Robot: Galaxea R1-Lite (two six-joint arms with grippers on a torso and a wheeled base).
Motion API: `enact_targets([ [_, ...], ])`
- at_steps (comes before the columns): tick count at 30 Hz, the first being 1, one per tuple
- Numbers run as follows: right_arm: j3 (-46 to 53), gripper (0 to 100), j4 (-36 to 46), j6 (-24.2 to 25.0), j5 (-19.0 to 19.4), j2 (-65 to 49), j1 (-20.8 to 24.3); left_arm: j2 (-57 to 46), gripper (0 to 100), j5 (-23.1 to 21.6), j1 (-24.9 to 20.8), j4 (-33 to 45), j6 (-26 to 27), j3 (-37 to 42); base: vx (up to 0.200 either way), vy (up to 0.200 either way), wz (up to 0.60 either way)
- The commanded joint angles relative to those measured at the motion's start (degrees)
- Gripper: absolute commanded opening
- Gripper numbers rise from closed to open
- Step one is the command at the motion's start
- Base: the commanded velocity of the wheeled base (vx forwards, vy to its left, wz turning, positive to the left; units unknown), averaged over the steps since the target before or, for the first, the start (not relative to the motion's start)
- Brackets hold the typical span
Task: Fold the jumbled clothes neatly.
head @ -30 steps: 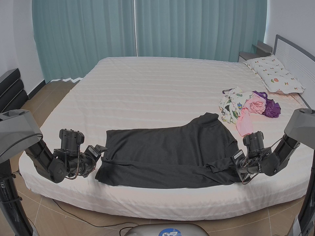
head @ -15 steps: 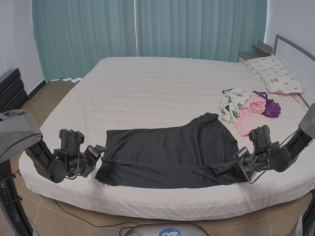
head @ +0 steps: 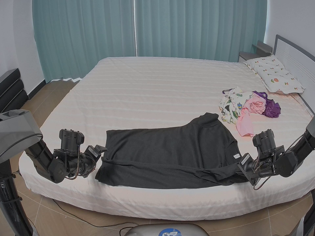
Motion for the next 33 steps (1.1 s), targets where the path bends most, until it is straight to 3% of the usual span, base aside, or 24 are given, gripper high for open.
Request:
enact_targets([
  [1,2.0,100,-0.4,-1.6,-0.1,0.3,1.2,0.1,100,0.0,0.0,0.0,0.0,0.0,0.000,0.000,0.00],
  [33,-1.0,100,-0.9,-5.7,0.1,0.5,-1.3,-1.1,100,0.4,-1.0,0.0,-0.1,0.1,0.000,0.000,0.00],
])
